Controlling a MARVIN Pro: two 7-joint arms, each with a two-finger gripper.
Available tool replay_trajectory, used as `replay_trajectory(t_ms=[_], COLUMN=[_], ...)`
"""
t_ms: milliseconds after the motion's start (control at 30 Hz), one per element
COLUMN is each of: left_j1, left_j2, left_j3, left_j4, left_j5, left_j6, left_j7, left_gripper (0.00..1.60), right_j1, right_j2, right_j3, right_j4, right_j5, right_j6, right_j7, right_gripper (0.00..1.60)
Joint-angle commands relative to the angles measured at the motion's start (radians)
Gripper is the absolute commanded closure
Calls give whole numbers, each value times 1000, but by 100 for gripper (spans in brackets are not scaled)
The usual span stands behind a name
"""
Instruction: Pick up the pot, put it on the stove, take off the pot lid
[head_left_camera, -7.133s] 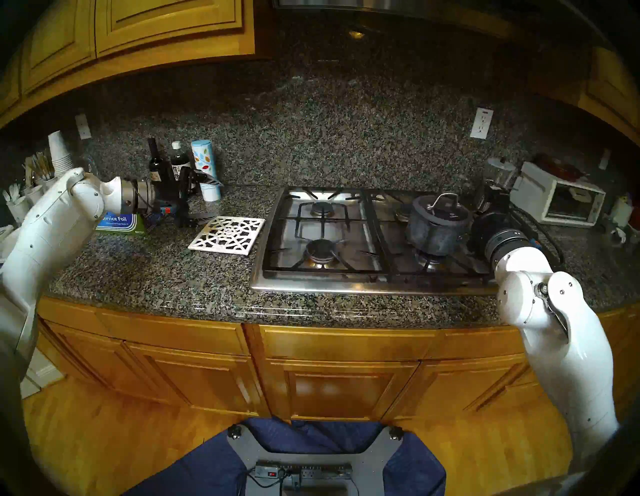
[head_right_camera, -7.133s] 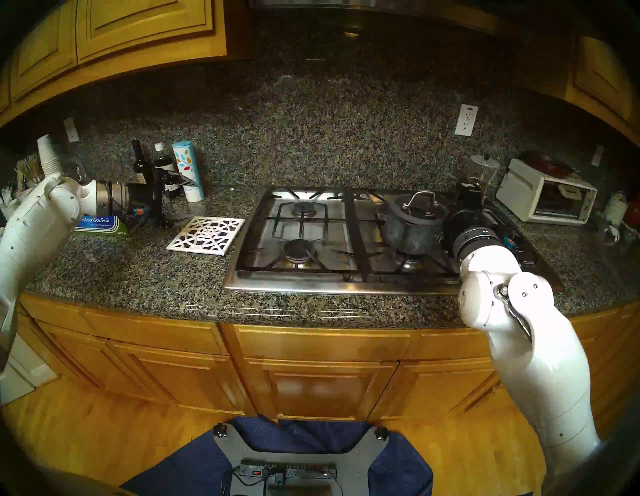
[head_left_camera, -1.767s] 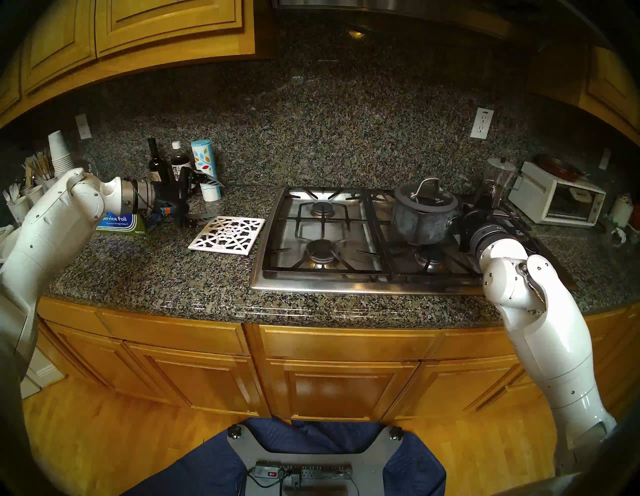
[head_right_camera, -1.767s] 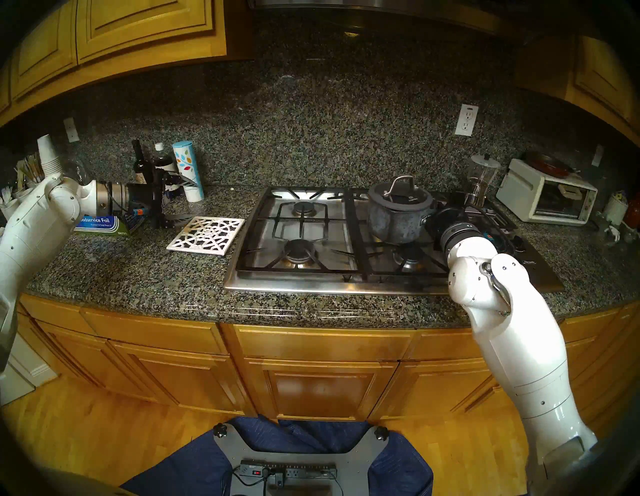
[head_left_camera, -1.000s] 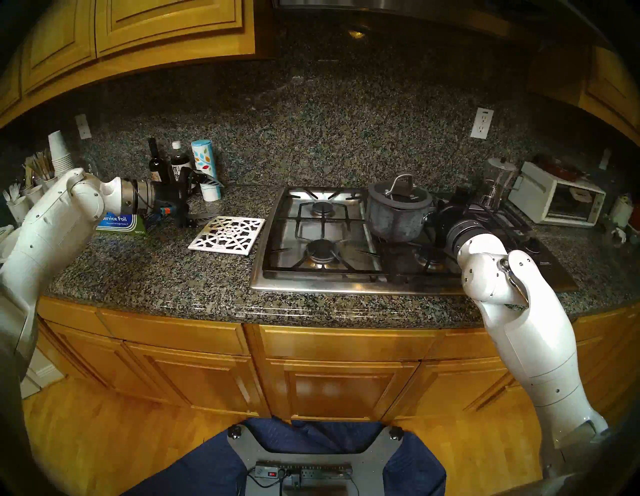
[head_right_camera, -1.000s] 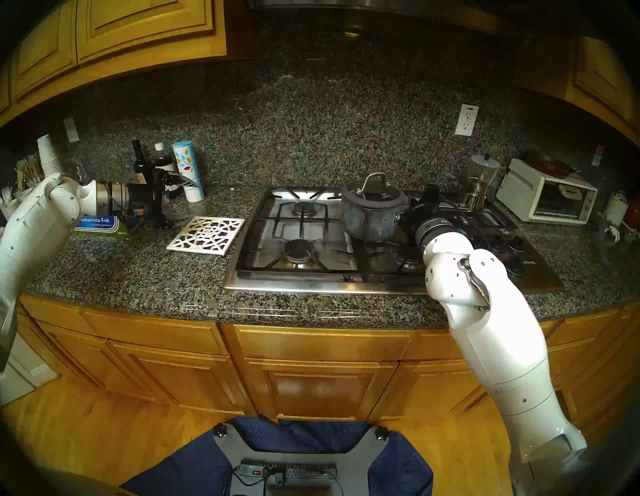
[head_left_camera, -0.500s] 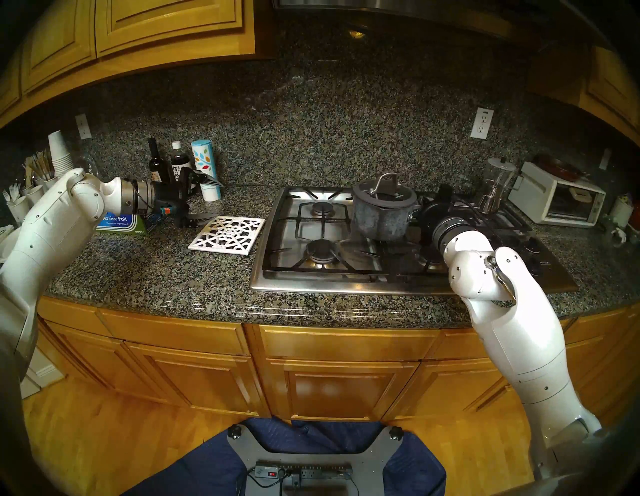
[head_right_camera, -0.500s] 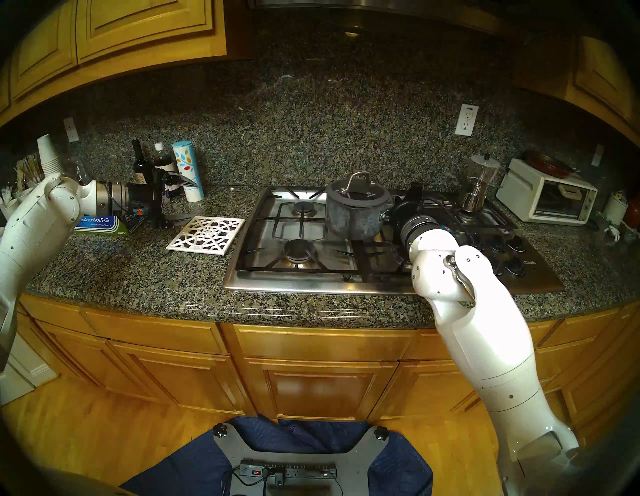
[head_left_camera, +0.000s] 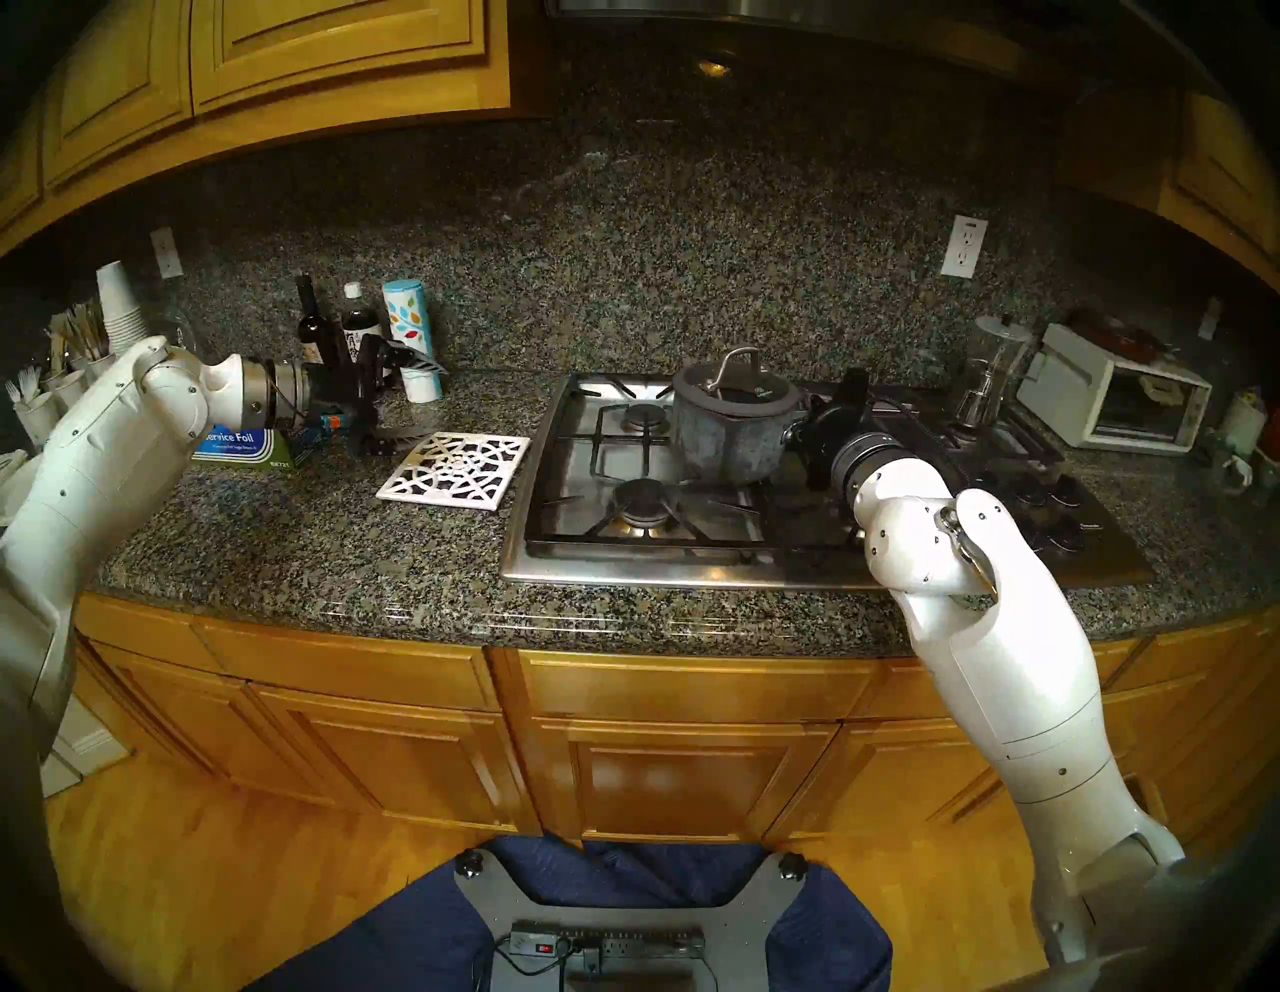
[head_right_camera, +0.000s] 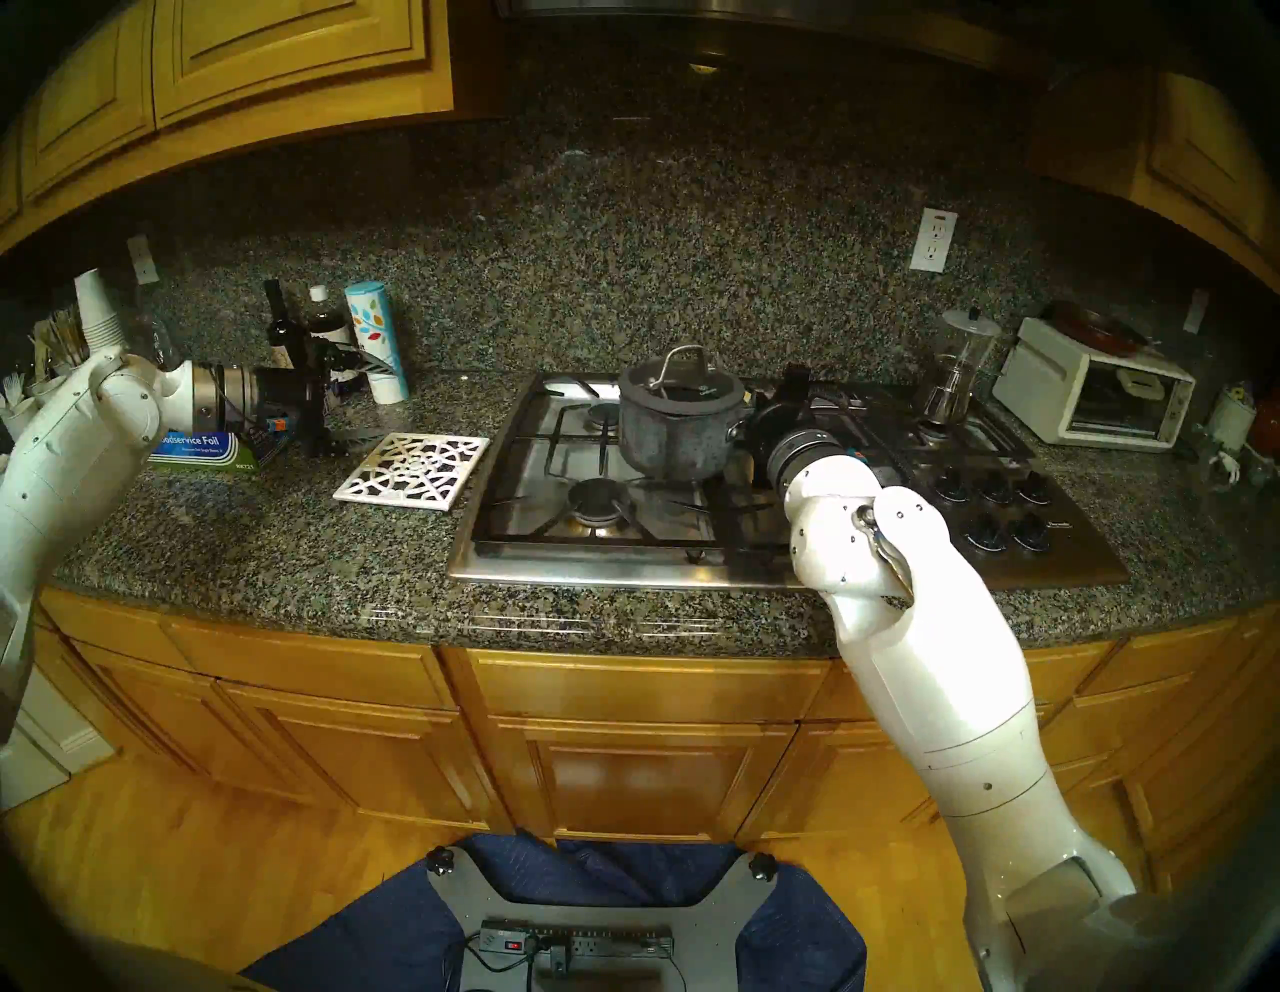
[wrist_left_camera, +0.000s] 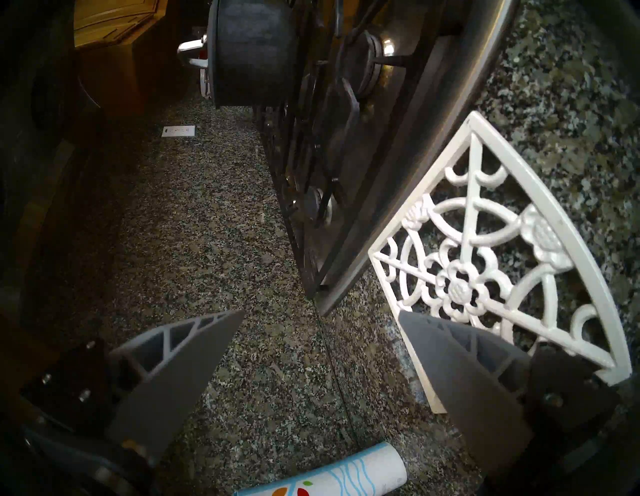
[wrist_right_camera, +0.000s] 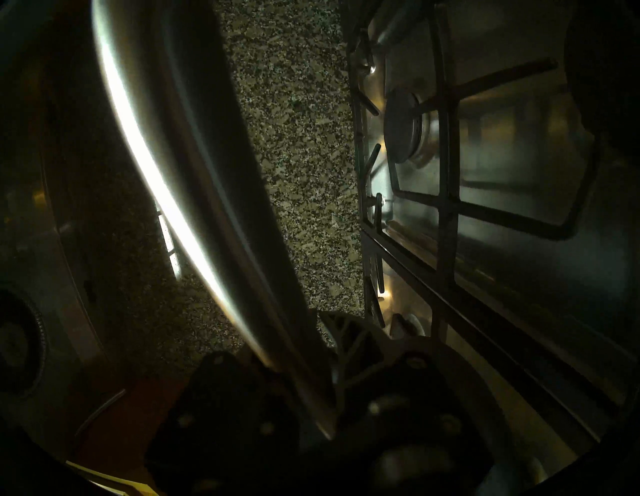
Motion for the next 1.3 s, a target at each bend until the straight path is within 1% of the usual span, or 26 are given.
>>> replay_trajectory(t_ms=[0, 100, 400, 867, 1267], left_j1=[-35, -35, -36, -36, -36], left_j2=[1, 1, 0, 0, 0], left_j3=[-23, -23, -24, -24, -24], left_j4=[-8, -8, -7, -7, -7], left_j5=[-8, -8, -8, -8, -8], left_j6=[3, 3, 3, 3, 3], left_j7=[11, 11, 11, 11, 11], left_gripper=[0, 0, 0, 0, 0], right_j1=[96, 123, 131, 103, 87], right_j2=[-49, -58, -89, -128, -143], right_j3=[5, -17, -51, -89, -118], right_j4=[-69, -58, -57, -69, -83], right_j5=[-26, -27, -44, -79, -105], right_j6=[15, 13, 5, -26, -57], right_j7=[46, 38, 32, 40, 39], right_gripper=[160, 160, 160, 160, 160])
